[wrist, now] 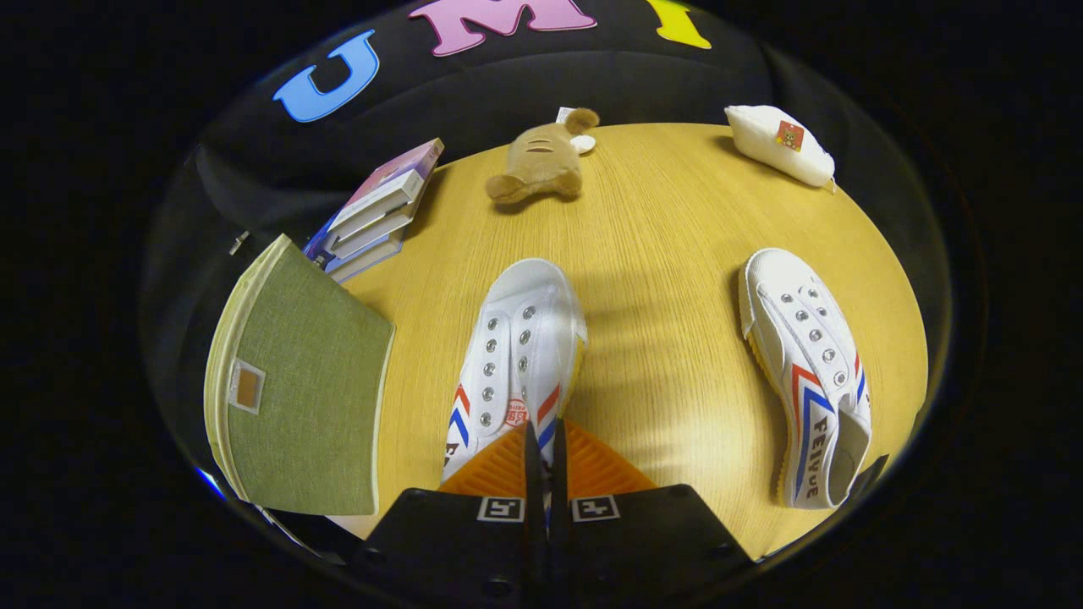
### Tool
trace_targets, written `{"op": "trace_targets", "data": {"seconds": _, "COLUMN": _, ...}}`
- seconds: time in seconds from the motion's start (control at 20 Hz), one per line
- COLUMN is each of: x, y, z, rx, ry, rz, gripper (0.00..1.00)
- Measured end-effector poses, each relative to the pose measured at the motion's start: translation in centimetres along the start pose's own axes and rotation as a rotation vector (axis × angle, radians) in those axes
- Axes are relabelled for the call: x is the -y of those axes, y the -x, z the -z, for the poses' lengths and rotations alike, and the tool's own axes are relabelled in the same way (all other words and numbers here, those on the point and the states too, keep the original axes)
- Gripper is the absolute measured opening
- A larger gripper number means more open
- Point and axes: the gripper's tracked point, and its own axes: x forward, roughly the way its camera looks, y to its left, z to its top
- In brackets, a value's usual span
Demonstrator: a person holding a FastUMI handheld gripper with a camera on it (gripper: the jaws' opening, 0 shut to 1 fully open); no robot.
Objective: Open the storage box then place both shoes into the box .Put the left shoe in first, then the right shoe, with the right side of both shoes facing outward in a uniform manner.
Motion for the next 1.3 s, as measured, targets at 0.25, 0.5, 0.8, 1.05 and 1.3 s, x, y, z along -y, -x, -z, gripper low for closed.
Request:
{"op": "trace_targets", "data": {"seconds": 0.25, "x": -1.5, "y": 4.2, "z": -2.9, "rx": 0.055, "ry": -0.051, "rz": -0.036, "gripper": 0.06}}
{"op": "trace_targets", "data": {"seconds": 0.5, "x": -5.8, "y": 10.7, "z": -7.6, "rx": 0.105, "ry": -0.093, "rz": -0.090, "gripper": 0.05}}
{"op": "trace_targets", "data": {"seconds": 0.8, "x": -15.4, "y": 15.7, "z": -10.8, "rx": 0.124, "ry": -0.116, "rz": -0.251, "gripper": 0.05}}
{"op": "trace_targets", "data": {"seconds": 1.05, "x": -23.6, "y": 14.6, "z": -9.1, "rx": 0.058, "ry": -0.044, "rz": -0.335, "gripper": 0.05}}
{"op": "trace_targets", "data": {"seconds": 1.3, "x": -27.6, "y": 11.6, "z": -5.7, "rx": -0.013, "ry": -0.069, "rz": -0.329, "gripper": 0.05}}
